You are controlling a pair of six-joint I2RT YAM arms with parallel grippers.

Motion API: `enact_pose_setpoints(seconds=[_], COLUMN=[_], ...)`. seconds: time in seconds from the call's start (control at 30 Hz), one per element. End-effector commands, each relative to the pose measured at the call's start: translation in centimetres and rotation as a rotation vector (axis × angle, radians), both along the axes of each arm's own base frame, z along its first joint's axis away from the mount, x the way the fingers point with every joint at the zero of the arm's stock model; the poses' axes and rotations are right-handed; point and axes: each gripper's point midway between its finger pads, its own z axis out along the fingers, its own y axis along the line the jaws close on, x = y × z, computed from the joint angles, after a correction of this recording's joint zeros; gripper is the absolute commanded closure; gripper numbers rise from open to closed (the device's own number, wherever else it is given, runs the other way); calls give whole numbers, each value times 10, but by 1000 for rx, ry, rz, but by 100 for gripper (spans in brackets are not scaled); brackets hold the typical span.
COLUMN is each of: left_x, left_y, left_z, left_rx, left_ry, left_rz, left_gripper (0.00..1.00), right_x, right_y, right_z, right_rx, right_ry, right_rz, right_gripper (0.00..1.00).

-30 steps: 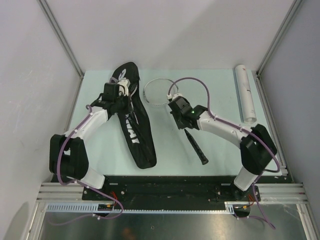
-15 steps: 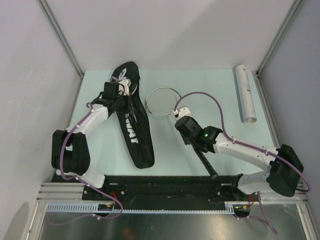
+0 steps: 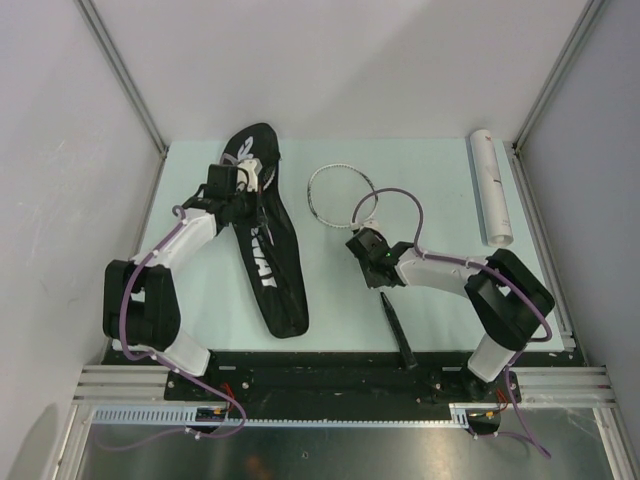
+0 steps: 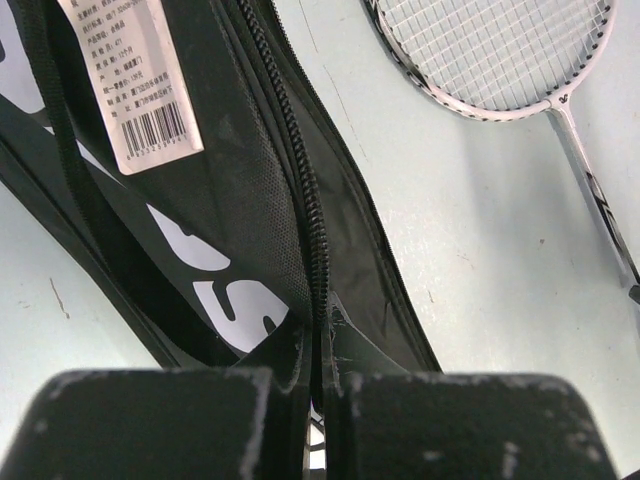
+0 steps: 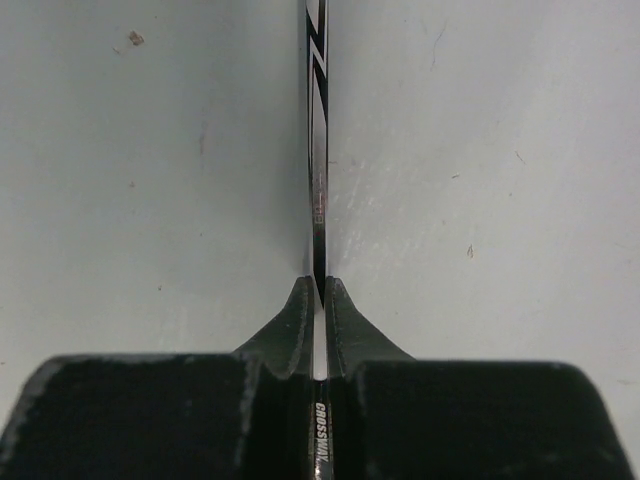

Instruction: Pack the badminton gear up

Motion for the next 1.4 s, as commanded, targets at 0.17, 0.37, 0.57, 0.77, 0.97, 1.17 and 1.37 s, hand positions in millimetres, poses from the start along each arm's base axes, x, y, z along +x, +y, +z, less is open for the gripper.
enact_pose_setpoints(seconds=[0.17,0.37,0.57,0.77,0.97,1.17,1.37], left_x=[0,-2,-4,0,15,19,18], left_y=[-14,-16,-20,-18,-7,6,3], left_z=[33,38,35,25,21,20,19], left_rx=[-69,-86,-98,-78,-65,-77,-94], left_ry=[-83,-87,-77,-51,-30,-19,-5], left_rz=[-50,-53,-67,-37,56,100,80], left_gripper=[99,100,99,100,100,100,100], right_x=[-23,-31,-18,6,18,0,-18], right_y=[-4,-1,6,-2,-9,8,8], right_z=[-1,-3,-22,-18,56,93,92], right_rx=[-20,-2,-1,-29,-125,49,21], right_ry=[156,229,255,181,-158,-305,-304], right_rz=[-2,15,30,23,17,99,133], right_gripper=[55,60,75,100,100,100,100])
